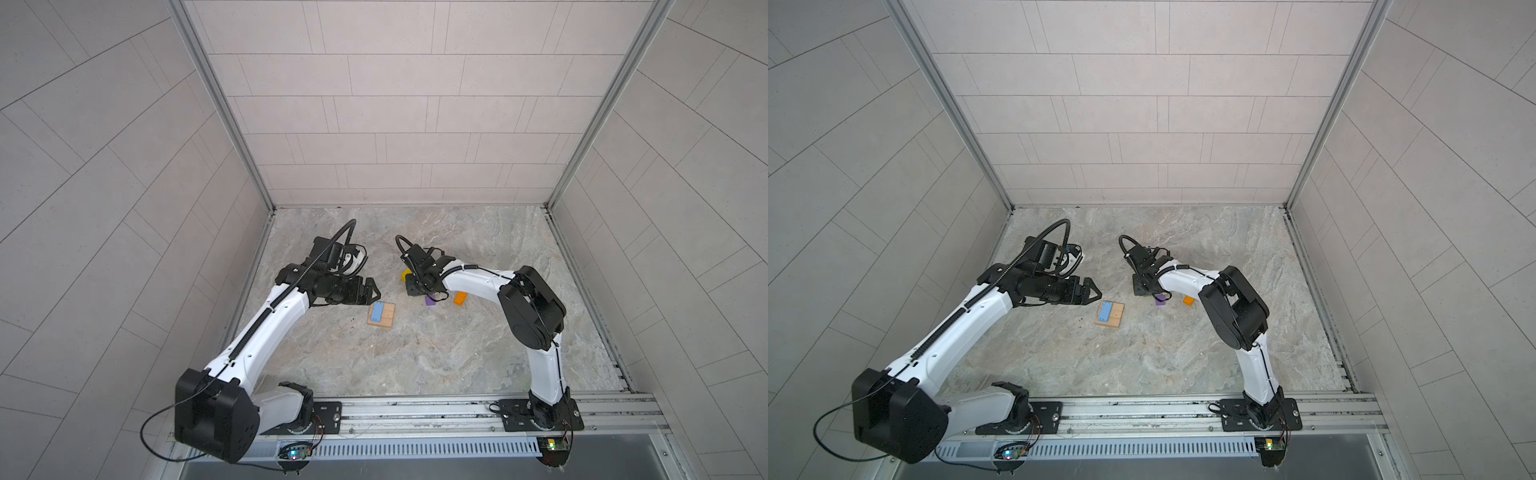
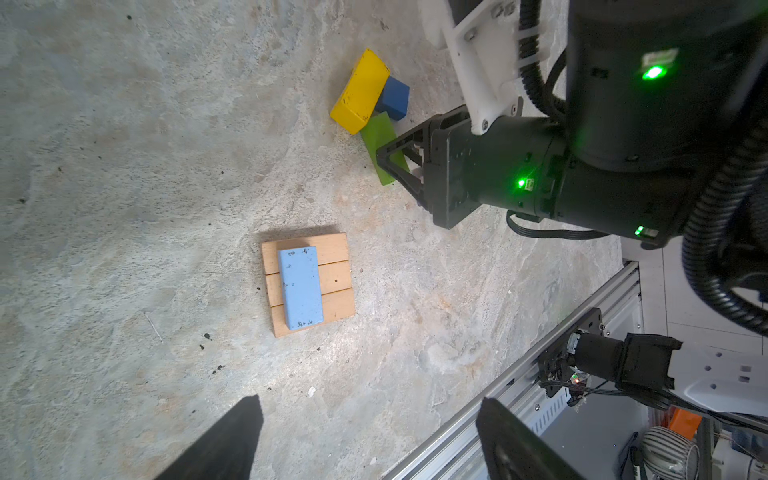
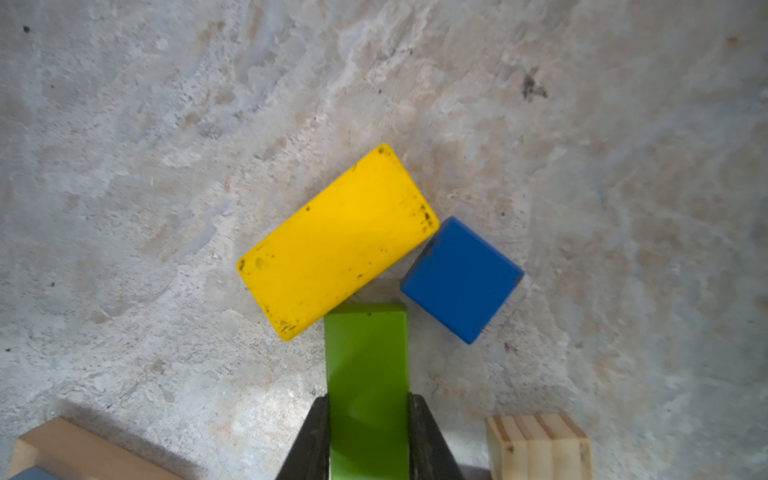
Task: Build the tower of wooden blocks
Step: 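Lift the green block and carry it toward the stack with the right gripper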
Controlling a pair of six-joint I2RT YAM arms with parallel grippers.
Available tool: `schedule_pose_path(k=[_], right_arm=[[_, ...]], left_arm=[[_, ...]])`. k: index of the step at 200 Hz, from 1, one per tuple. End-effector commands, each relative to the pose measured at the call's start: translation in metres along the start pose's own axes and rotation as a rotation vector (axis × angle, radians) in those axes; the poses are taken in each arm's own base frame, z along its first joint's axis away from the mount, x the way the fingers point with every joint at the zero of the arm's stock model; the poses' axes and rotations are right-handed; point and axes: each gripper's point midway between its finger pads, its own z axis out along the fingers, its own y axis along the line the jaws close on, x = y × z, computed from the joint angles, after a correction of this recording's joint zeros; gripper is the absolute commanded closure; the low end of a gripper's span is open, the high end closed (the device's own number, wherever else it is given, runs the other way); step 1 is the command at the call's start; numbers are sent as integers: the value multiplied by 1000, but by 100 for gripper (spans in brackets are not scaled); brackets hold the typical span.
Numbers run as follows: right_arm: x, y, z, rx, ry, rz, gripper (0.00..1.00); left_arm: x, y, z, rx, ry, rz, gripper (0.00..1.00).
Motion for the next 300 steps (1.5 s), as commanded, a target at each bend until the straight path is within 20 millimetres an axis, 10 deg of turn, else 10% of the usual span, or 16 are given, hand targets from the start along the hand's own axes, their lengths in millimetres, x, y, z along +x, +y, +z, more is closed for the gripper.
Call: schedule_pose_path(k=[1,139,300], right_arm=[[10,-6,9,44,38,-4,79],[18,-6,-34,-28,13,84,83],[40,3,-26,-8,64,28,56]], left_arm=[[1,0,-3,6,-7,9,12],[-2,-3,2,90,-6,-52,12],[-3,-1,3,100,-5,-62,12]])
